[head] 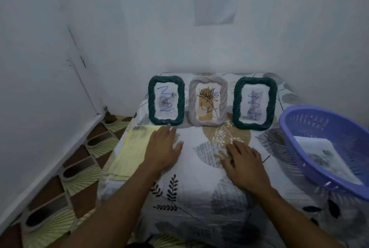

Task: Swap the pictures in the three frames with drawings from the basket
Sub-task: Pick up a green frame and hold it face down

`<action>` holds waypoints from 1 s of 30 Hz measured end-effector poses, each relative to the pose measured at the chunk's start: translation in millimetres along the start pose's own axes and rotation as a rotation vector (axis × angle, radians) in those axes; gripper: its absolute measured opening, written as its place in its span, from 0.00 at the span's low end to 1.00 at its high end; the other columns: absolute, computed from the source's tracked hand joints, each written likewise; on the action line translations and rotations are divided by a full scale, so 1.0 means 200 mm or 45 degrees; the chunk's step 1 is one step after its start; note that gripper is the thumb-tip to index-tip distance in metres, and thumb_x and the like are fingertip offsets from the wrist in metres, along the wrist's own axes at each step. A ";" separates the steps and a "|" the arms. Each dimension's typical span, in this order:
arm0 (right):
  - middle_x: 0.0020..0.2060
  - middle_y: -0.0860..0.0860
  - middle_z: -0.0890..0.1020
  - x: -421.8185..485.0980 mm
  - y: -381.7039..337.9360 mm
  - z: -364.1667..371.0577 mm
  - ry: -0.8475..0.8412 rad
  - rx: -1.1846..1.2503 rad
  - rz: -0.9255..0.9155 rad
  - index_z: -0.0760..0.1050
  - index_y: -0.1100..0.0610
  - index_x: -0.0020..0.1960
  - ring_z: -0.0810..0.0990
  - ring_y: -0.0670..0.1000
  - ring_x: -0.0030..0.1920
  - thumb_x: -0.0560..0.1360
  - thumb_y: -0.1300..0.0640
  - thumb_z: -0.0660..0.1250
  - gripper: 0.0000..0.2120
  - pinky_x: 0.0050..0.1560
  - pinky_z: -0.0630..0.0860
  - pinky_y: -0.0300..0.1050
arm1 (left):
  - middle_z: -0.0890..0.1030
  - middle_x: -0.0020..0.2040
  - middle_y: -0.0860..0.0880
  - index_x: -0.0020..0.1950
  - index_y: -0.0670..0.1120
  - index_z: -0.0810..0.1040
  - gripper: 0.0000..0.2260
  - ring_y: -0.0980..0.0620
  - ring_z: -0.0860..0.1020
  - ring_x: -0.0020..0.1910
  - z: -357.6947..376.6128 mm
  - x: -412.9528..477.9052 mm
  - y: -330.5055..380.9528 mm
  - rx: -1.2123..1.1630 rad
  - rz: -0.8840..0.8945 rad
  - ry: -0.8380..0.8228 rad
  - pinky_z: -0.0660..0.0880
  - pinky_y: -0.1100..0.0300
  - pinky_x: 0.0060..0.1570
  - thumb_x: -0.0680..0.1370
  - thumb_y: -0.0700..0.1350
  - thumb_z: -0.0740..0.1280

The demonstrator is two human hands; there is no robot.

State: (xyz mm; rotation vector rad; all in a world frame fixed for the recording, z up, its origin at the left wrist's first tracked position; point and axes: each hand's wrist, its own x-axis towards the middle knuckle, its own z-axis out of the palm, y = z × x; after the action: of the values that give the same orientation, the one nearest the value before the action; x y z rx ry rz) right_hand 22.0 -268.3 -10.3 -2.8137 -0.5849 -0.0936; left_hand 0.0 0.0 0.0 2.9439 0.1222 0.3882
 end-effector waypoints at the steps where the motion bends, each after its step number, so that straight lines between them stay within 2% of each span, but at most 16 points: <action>1: 0.76 0.52 0.62 0.00 0.00 0.00 0.001 0.018 0.008 0.61 0.50 0.74 0.57 0.53 0.76 0.79 0.39 0.49 0.27 0.75 0.52 0.55 | 0.65 0.74 0.41 0.74 0.42 0.64 0.32 0.43 0.63 0.73 -0.02 0.02 -0.04 -0.071 -0.049 0.034 0.60 0.47 0.71 0.75 0.59 0.53; 4: 0.76 0.52 0.62 0.00 0.02 0.01 0.020 -0.005 0.005 0.61 0.50 0.74 0.57 0.52 0.76 0.79 0.39 0.50 0.27 0.75 0.52 0.54 | 0.68 0.70 0.36 0.71 0.37 0.66 0.28 0.38 0.65 0.70 -0.08 0.15 -0.16 -0.335 -0.217 0.159 0.63 0.46 0.69 0.77 0.54 0.61; 7: 0.76 0.51 0.62 0.01 0.02 0.01 0.024 -0.021 -0.003 0.62 0.50 0.74 0.58 0.52 0.75 0.77 0.38 0.48 0.29 0.74 0.53 0.54 | 0.73 0.62 0.36 0.65 0.37 0.69 0.21 0.36 0.71 0.62 -0.17 0.32 -0.22 -0.666 -0.466 0.298 0.70 0.47 0.61 0.76 0.48 0.62; 11: 0.76 0.50 0.62 0.01 0.02 0.02 0.027 -0.010 0.007 0.62 0.49 0.74 0.58 0.51 0.75 0.76 0.38 0.47 0.30 0.75 0.53 0.54 | 0.68 0.69 0.37 0.73 0.39 0.59 0.22 0.37 0.69 0.67 -0.25 0.46 -0.19 -0.951 -0.705 0.272 0.67 0.49 0.63 0.81 0.43 0.58; 13: 0.76 0.50 0.61 0.01 0.03 0.02 0.027 -0.014 0.005 0.62 0.48 0.74 0.58 0.50 0.75 0.76 0.37 0.47 0.30 0.75 0.52 0.53 | 0.70 0.68 0.37 0.72 0.38 0.60 0.21 0.37 0.69 0.66 -0.23 0.49 -0.19 -1.003 -0.754 0.258 0.68 0.48 0.63 0.81 0.41 0.58; 18: 0.75 0.48 0.62 0.02 0.03 0.02 0.034 -0.001 0.005 0.62 0.47 0.74 0.58 0.49 0.75 0.76 0.36 0.46 0.30 0.75 0.51 0.52 | 0.74 0.59 0.36 0.65 0.36 0.70 0.15 0.38 0.75 0.57 -0.13 0.52 -0.26 -1.041 -0.765 0.370 0.74 0.43 0.59 0.79 0.37 0.60; 21: 0.75 0.48 0.62 0.02 0.04 0.03 0.044 0.005 0.000 0.62 0.47 0.73 0.59 0.49 0.75 0.76 0.36 0.46 0.30 0.75 0.52 0.53 | 0.77 0.54 0.42 0.61 0.37 0.73 0.10 0.44 0.76 0.52 -0.16 0.46 -0.23 -1.193 -0.708 0.428 0.76 0.48 0.55 0.79 0.36 0.62; 26: 0.76 0.48 0.61 0.01 0.03 0.02 0.022 0.036 0.005 0.62 0.47 0.74 0.57 0.49 0.75 0.77 0.37 0.48 0.28 0.76 0.51 0.53 | 0.79 0.52 0.43 0.56 0.39 0.74 0.07 0.47 0.77 0.50 -0.24 0.37 -0.23 -1.355 -0.646 0.527 0.77 0.53 0.50 0.79 0.35 0.63; 28: 0.75 0.48 0.63 0.01 0.02 0.01 0.019 0.102 0.018 0.62 0.47 0.74 0.59 0.49 0.75 0.77 0.37 0.52 0.28 0.76 0.51 0.52 | 0.80 0.53 0.44 0.56 0.41 0.74 0.07 0.48 0.78 0.50 -0.27 0.32 -0.21 -1.466 -0.638 0.558 0.77 0.56 0.49 0.79 0.36 0.63; 30: 0.72 0.48 0.68 0.00 0.01 -0.03 0.050 0.238 0.041 0.66 0.47 0.72 0.64 0.48 0.72 0.77 0.41 0.58 0.25 0.75 0.55 0.52 | 0.81 0.52 0.45 0.55 0.43 0.75 0.07 0.48 0.79 0.51 -0.30 0.25 -0.16 -1.560 -0.605 0.551 0.77 0.56 0.49 0.79 0.36 0.64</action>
State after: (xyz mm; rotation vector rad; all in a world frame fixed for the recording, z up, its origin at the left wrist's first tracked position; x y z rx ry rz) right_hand 22.3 -272.1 -6.0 -2.6329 -0.5111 -0.0828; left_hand 31.2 46.4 63.3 1.5432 0.4355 0.6871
